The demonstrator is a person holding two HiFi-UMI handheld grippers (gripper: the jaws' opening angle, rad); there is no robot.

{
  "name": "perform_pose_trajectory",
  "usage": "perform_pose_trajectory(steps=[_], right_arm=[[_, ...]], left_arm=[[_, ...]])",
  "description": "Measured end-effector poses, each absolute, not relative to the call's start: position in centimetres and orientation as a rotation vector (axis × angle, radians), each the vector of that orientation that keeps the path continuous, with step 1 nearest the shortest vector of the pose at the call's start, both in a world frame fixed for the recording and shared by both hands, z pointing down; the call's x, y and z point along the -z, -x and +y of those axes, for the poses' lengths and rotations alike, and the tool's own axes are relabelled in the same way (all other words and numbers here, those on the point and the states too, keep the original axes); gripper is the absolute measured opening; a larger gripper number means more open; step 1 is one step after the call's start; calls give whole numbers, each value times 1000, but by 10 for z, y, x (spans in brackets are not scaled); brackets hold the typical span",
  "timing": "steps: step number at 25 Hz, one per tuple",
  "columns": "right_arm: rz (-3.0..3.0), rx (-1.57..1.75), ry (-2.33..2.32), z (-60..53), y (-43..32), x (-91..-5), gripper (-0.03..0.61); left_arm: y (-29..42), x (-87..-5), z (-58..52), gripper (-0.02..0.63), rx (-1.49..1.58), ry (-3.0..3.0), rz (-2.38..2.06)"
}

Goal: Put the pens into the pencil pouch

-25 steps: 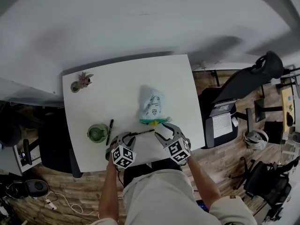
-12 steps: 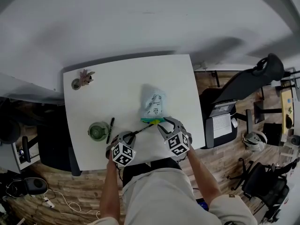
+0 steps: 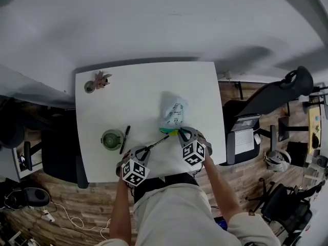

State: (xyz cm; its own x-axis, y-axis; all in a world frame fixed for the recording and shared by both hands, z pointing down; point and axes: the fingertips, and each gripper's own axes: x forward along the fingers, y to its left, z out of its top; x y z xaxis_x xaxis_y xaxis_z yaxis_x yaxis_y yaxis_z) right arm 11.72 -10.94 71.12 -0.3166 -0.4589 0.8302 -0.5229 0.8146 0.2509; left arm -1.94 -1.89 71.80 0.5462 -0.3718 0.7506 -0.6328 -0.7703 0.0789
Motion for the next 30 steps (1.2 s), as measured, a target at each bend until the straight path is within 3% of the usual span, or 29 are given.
perform_pose_trajectory(steps=[10,30], right_arm=[[-2056,-316,-755,-99,-99,-686,34],[-2175,-473,-794,-99,-73,-656,29]], left_arm=[[34,-695,-6,51,-919,-2412,-923],[37,-659,-21,48,-707,-2431,-1028]])
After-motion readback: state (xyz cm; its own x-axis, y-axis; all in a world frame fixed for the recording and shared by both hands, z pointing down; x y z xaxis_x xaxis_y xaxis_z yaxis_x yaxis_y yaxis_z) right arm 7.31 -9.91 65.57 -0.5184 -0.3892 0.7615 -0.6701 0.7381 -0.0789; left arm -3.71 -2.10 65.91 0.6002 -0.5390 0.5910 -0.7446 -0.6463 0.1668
